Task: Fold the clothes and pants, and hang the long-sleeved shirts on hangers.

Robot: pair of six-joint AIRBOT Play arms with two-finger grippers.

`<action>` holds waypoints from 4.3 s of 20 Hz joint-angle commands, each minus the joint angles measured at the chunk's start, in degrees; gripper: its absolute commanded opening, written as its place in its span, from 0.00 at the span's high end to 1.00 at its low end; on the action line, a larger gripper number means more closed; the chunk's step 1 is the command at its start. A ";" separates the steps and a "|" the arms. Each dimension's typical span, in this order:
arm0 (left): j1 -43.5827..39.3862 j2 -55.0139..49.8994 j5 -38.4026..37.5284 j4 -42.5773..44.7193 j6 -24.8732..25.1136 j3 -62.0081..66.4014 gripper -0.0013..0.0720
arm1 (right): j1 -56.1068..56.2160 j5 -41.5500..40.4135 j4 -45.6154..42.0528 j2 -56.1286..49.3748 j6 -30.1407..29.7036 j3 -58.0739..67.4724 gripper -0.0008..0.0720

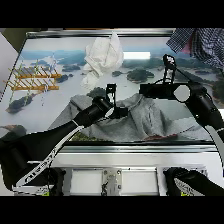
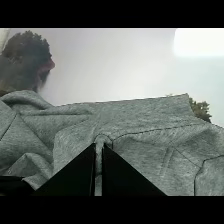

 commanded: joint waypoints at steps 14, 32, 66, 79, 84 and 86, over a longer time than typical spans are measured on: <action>9.09 12.70 -3.52 -1.01 11.93 0.02 0.95 | -1.51 4.11 2.47 -2.27 -27.65 0.02 0.26; 8.96 12.68 -5.77 -0.98 14.51 0.00 0.95 | 2.73 21.64 -4.55 -35.12 -21.94 32.94 0.30; 12.31 19.06 -21.33 -8.04 29.88 -0.39 0.56 | 20.24 41.62 -28.57 4.94 13.11 8.37 0.95; 35.52 26.97 -22.43 -8.33 35.95 6.10 0.00 | 20.24 41.68 -28.57 4.94 13.09 8.37 0.95; 37.97 21.53 -28.37 -23.67 48.89 6.03 0.07 | 20.24 41.68 -28.57 4.94 13.09 8.37 0.95; 35.60 20.65 -27.34 -19.26 48.89 5.99 0.07 | 20.24 41.68 -28.57 4.94 13.09 8.37 0.95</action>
